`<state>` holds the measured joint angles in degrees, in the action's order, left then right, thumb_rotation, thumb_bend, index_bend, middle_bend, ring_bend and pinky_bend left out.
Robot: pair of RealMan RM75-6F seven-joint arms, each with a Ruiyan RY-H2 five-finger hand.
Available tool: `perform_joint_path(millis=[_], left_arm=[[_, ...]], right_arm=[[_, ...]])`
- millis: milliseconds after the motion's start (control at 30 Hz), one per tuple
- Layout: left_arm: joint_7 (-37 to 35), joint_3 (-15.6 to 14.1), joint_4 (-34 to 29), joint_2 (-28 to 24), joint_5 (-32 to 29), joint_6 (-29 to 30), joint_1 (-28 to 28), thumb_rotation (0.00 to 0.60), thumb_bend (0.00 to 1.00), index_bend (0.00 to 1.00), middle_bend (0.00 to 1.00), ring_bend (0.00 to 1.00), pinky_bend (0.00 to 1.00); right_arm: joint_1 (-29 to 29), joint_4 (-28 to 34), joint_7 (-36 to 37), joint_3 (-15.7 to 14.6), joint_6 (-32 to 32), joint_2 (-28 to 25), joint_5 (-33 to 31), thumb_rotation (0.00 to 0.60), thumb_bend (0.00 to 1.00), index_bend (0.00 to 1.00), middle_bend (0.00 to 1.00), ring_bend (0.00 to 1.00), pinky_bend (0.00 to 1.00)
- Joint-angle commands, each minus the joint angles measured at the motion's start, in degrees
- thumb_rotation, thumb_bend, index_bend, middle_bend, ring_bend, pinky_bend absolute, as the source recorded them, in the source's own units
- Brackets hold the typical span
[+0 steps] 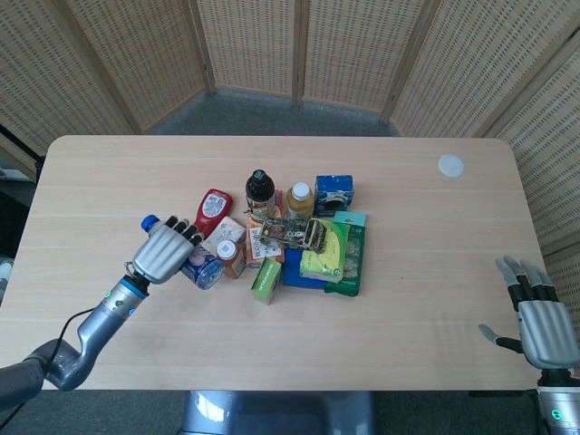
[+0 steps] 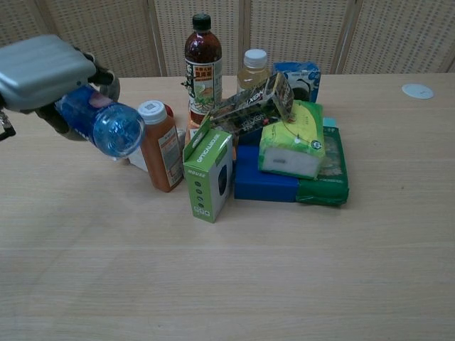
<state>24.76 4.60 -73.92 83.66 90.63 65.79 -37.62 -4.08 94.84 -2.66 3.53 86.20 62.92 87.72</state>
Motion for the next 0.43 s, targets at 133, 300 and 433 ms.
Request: perform_joint_path(millis=[133, 300, 433], left_arm=[[5.48, 5.85, -11.51, -11.11, -2.41, 0.89, -1.93, 0.600, 0.00, 0.64, 0.57, 0.38, 0.65], [7.99, 9.68, -17.15, -17.31, -5.64, 0.43, -2.96, 0.600, 0.00, 0.64, 0.57, 0.38, 0.65], [9.28, 10.89, -19.13, -19.46, -7.52, 0.46, -3.18, 0.600, 0.00, 0.65, 0.58, 0.38, 0.65]], right_arm=[[-0.18, 0.45, -0.27, 0.13, -0.39, 0.10, -0.38, 0.583, 0.00, 0.00, 0.00, 0.00, 0.00], [-0.27, 0.64, -0.86, 0.03, -0.61, 0.30, -0.37, 0.582, 0.00, 0.00, 0.00, 0.00, 0.00], [-0.40, 1.00, -1.11, -0.08, -0.53, 0.49, 0.21, 0.581, 0.00, 0.00, 0.00, 0.00, 0.00]])
